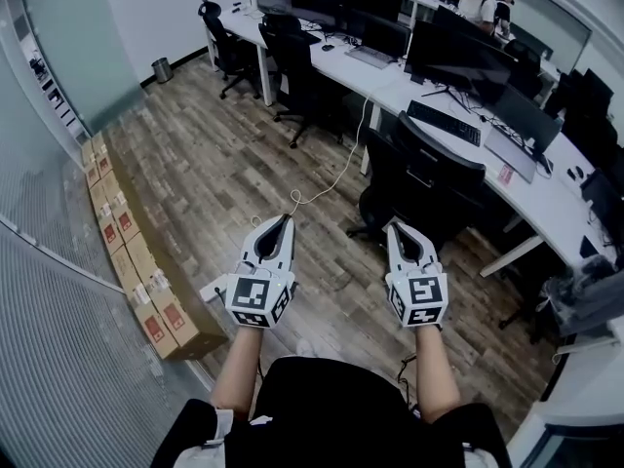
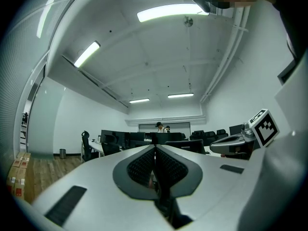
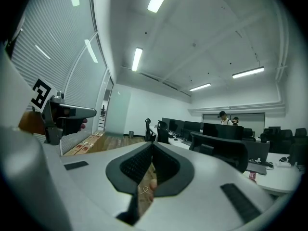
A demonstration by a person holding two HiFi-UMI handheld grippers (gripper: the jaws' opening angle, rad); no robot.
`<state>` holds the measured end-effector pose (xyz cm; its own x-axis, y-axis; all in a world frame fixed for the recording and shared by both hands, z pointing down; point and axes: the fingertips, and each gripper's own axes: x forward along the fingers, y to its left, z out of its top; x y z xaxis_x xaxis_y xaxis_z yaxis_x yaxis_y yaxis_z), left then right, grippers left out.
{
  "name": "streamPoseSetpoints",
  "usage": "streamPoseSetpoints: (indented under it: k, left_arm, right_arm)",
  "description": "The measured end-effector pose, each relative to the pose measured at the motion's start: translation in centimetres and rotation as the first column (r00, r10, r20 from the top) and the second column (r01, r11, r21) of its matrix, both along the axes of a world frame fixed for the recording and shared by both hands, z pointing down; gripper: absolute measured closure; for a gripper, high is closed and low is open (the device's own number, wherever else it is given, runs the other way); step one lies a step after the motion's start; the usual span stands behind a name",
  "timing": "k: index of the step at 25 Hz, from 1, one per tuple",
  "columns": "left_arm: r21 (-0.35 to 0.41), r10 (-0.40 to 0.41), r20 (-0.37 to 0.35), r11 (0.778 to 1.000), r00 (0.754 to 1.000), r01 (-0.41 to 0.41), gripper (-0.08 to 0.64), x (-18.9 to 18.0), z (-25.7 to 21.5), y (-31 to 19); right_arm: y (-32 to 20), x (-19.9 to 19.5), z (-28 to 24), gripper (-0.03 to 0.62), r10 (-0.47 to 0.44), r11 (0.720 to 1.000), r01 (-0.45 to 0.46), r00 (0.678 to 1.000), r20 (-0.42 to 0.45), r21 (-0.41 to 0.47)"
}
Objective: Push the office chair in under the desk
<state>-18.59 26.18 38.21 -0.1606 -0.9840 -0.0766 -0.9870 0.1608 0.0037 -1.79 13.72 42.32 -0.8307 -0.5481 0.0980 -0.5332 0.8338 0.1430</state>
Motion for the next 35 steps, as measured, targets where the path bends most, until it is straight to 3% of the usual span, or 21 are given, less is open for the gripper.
streamPoseSetpoints:
  k: [9, 17, 25, 30, 35]
  left_arm:
    - [-0.024, 0.045, 0.007, 0.999, 0.999, -0.045, 0.540, -5.9, 0.8, -2.4]
    - [-0.051, 0.129, -0.002, 0.990, 0.992, -0.128, 0.540, -7.0, 2.5, -4.8]
    - [-0.064, 0.208, -0.027, 0.976, 0.978, -0.209, 0.538, -5.7, 3.9, -8.9]
    - [-0.067, 0.253, -0.016, 0.965, 0.967, -0.254, 0.540, -4.3, 3.7, -13.0]
    - [-0.090, 0.284, 0.014, 0.955, 0.959, -0.282, 0.540, -3.5, 3.6, -17.6]
  right_arm:
    - [-2.1, -5.7, 0.4, 0.568, 0.038, 0.999, -0.038, 0.999, 0.006, 0.007]
    - [-3.2, -8.1, 1.4, 0.568, 0.072, 0.997, -0.071, 0.997, -0.029, 0.018]
    - [-6.1, -6.3, 1.7, 0.568, 0.145, 0.989, -0.144, 0.988, -0.058, 0.025]
    - [-9.6, -4.1, 1.9, 0.568, 0.186, 0.981, -0.185, 0.982, 0.010, -0.056]
    - [-13.7, -2.4, 2.2, 0.568, 0.229, 0.971, -0.227, 0.973, 0.029, -0.069]
